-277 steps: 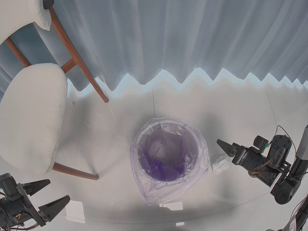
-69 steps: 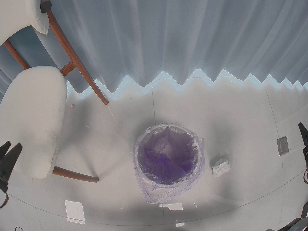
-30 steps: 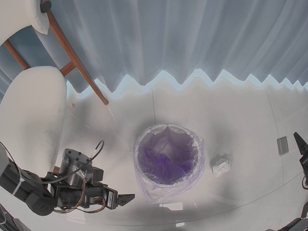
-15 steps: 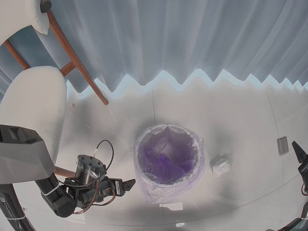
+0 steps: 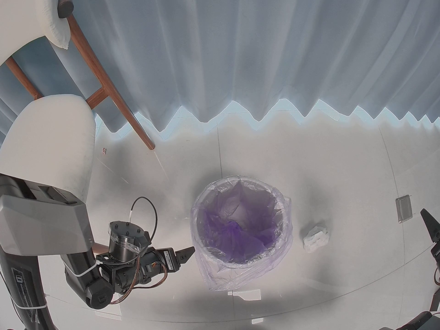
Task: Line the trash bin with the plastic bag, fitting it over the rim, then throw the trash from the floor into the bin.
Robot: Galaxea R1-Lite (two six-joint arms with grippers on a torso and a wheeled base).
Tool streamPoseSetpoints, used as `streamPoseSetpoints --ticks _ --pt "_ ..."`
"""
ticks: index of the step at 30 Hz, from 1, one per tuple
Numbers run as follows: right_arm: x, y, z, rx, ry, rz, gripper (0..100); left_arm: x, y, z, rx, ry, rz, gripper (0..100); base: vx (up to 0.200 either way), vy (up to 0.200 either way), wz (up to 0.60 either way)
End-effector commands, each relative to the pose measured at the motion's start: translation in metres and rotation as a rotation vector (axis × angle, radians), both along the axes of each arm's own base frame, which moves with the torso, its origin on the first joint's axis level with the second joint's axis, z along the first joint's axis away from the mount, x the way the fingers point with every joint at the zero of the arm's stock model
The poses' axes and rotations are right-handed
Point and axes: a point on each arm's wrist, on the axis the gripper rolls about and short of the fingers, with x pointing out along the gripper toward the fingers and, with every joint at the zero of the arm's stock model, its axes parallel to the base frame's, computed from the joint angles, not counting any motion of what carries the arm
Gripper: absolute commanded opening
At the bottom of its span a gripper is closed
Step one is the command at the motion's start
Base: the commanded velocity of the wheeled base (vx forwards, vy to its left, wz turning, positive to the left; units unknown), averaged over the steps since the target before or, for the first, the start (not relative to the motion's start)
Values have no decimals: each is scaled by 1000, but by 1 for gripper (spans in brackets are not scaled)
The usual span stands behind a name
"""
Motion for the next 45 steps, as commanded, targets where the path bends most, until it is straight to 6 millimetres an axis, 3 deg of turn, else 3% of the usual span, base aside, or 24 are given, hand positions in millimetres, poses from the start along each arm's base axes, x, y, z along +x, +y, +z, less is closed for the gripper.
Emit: streamPoseSetpoints --ticks 1,10,22,45 --pt "-5 0 4 -1 -41 6 100 2 -3 -17 10 16 0 100 0 0 0" --pt "-4 0 5 -2 -41 8 100 8 -2 -24 4 1 12 100 0 0 0" --pt "-4 0 6 -2 -41 8 100 29 -13 -26 -20 -69 43 100 0 0 0" --pt "-9 0 0 -20 4 8 100 80 -13 -75 36 -66 173 100 0 0 0"
